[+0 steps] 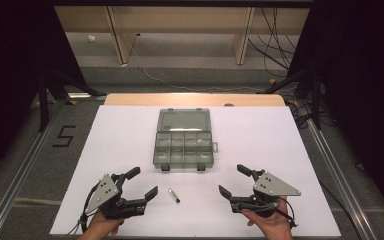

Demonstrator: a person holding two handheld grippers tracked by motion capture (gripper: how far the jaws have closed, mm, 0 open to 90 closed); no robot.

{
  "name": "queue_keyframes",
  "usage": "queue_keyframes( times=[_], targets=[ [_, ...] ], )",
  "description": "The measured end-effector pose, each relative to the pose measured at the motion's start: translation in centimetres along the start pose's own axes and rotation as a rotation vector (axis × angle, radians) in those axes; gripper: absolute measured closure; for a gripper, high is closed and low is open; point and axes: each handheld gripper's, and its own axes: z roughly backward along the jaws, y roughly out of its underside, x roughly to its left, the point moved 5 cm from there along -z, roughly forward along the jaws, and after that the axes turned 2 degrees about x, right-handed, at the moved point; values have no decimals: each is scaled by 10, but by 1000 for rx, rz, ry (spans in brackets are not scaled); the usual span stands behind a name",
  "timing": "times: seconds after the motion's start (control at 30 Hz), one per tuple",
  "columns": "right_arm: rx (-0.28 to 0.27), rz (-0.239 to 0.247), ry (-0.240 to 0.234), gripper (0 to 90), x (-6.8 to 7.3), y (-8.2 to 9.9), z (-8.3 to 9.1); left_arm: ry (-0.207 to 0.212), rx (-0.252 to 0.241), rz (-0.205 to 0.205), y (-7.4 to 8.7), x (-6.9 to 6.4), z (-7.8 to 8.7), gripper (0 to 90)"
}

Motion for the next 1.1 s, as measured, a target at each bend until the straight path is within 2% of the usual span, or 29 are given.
queue_keyframes(
  times=[0.13,0.2,0.37,0.5,0.7,0.77,0.8,0.83,0.87,0.9,0.97,1.03,1.1],
  targets=[
    [10,-13,-10,157,2,0,0,0,0,0,0,0,0,150],
    [-6,1,-10,157,1,0,-1,0,0,-1,0,0,0,151],
    [20,-10,-15,157,3,1,-1,0,0,1,0,0,0,150],
    [-6,10,-2,157,1,-1,-3,0,0,0,0,0,0,150],
    [30,-4,-18,154,4,0,-3,0,0,2,0,0,0,150],
    [44,11,-20,155,7,1,-5,0,0,0,0,0,0,150],
    [42,33,-21,156,7,0,-6,0,-1,0,0,0,0,150],
    [44,37,-48,156,11,-2,-9,0,0,0,0,0,0,150],
    [42,42,-49,157,12,-3,-10,0,0,2,0,0,0,150],
    [84,53,-44,156,12,-3,-9,-1,2,1,0,0,0,150],
    [68,51,-63,156,14,-4,-13,-1,3,1,1,0,0,150],
    [121,67,-77,157,17,-5,-17,5,-9,7,1,0,-2,150],
    [157,110,-98,159,21,-10,-24,-4,-1,6,0,0,0,150]
  ],
)
